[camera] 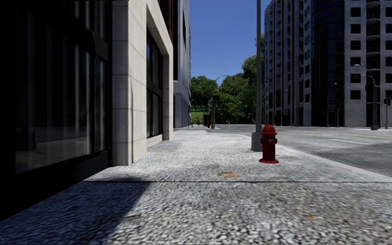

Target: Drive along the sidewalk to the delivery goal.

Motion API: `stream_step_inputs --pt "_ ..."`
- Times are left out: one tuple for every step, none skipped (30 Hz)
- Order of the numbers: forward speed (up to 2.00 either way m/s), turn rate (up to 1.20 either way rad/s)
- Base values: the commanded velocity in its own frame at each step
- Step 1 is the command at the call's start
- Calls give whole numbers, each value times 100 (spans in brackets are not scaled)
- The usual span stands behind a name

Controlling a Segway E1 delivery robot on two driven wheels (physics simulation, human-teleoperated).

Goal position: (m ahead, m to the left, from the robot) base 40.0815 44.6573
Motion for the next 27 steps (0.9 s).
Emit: stream_step_inputs --pt "180 0" --pt "180 0" --pt "180 0" --pt "181 0" --pt "181 0" --pt "181 0" --pt "183 0" --pt "188 0" --pt "188 0" --pt "193 0" --pt "196 0" --pt "197 0" --pt "197 0" --pt "198 0" --pt "198 0" --pt "198 0" --pt "198 0" --pt "198 0" --pt "198 0" --pt "198 0" --pt "198 0" --pt "198 0" --pt "199 0" --pt "199 0" --pt "199 0" --pt "199 0" --pt "199 0"
